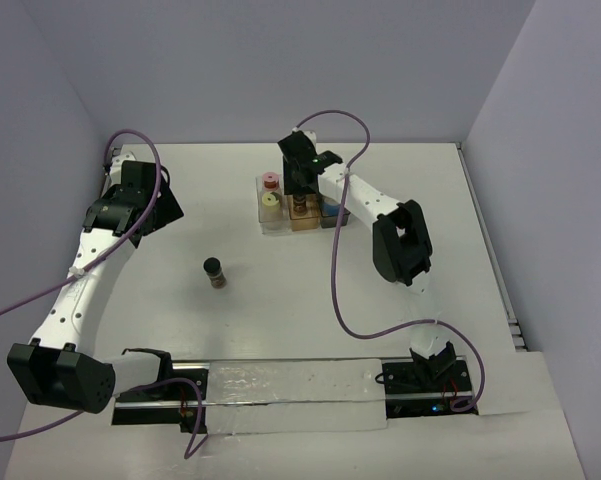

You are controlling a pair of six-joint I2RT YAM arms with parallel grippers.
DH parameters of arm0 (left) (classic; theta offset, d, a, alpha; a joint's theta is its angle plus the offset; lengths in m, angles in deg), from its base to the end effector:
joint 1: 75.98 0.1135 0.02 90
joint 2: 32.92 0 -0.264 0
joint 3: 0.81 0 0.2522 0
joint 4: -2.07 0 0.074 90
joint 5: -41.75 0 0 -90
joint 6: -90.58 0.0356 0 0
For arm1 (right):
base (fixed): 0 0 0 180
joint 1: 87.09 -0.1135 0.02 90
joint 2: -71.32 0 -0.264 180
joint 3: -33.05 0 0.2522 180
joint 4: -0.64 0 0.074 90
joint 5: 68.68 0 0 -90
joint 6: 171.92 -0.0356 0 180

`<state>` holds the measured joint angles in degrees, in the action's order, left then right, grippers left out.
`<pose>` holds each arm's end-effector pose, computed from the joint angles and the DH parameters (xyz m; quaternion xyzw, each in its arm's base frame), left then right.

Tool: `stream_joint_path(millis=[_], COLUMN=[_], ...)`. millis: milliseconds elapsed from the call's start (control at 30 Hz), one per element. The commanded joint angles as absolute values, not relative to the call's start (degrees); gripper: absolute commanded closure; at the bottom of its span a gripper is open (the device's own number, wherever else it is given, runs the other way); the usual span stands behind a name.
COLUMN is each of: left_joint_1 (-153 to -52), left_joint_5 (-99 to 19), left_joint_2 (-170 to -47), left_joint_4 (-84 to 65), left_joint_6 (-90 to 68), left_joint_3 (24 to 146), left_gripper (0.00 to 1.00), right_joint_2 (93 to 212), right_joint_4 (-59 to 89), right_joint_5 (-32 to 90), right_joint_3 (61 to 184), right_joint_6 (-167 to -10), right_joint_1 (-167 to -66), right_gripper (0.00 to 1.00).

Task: Organize the condiment bottles

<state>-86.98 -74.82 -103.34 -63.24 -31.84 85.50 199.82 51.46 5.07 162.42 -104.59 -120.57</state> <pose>0.2415 -0.0307 0.3509 -0.2479 0.8821 0.0754 0.3933 0.4276 0.2709 0.2411 -0.0394 0.9305 0.0424 0.3616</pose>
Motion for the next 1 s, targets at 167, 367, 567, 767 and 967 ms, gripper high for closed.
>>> stream_joint_path(millis=[167,367,567,767,967], left_joint_1=[-86.44,-86.44,-86.44,-86.44,-86.44], left_joint_5=[-74.46,-73.65,-73.21,-73.13,-74.96], left_joint_2=[-103.04,-102.59,-102.27,-101.75,-101.39], left_joint_4=[-61.04,-59.01,-58.63,-58.63,-59.76], left_joint_6=[-32.07,-32.61,-32.51,-32.55,-32.64], left_joint_3=[85.22,82.19,81.59,81.77,82.56], left_gripper=[0.08,0.07,0.07,0.07,0.07], right_joint_2=[200.81,198.89,195.0,190.41,184.97], right_joint_4=[52.07,53.05,54.69,55.44,55.63], right_joint_5=[5.19,4.59,2.41,2.51,2.51], right_joint_3=[164.39,165.29,165.9,165.9,165.56], right_joint_6=[-104.88,-104.47,-103.93,-103.63,-102.49], right_joint_1=[-120.25,-120.23,-120.31,-121.54,-127.15], right_gripper=[0.32,0.25,0.16,0.15,0.15])
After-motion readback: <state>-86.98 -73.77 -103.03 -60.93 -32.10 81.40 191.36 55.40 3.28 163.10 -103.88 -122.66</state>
